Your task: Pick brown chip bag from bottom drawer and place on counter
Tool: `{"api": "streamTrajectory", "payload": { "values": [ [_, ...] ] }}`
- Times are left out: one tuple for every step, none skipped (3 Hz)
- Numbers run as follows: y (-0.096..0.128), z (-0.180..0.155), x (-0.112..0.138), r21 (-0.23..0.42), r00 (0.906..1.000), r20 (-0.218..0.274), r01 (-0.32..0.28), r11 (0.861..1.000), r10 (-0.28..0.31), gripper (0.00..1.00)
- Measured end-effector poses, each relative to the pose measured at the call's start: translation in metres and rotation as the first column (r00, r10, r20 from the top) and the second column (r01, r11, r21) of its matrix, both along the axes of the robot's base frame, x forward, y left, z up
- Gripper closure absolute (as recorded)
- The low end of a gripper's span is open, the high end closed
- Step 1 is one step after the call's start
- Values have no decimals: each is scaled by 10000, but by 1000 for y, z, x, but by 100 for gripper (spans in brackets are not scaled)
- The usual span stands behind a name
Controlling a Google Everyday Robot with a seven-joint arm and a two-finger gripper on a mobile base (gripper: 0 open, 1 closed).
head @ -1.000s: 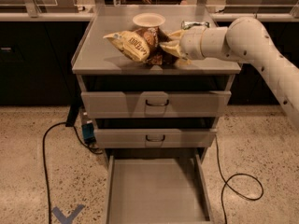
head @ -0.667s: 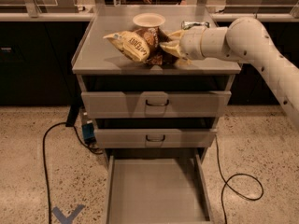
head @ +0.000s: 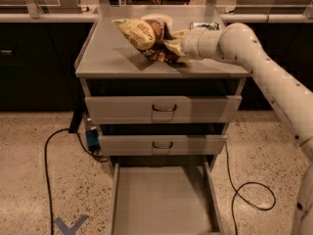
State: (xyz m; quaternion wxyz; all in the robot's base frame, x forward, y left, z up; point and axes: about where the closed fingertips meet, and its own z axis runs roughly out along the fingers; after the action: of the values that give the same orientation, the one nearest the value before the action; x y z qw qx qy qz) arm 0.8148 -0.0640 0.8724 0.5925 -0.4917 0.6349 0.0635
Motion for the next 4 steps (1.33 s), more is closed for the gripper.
{"api": "streamTrajectory", "payload": {
  "values": [
    [0,2,1,16,10000,-1,27,10000,-27,100],
    [0,2,1,16,10000,-2,26,10000,-26,81],
    [0,2,1,16,10000,-2,26,10000,-26,59],
    [0,2,1,16,10000,-2,25,10000,-25,35]
  ]
}}
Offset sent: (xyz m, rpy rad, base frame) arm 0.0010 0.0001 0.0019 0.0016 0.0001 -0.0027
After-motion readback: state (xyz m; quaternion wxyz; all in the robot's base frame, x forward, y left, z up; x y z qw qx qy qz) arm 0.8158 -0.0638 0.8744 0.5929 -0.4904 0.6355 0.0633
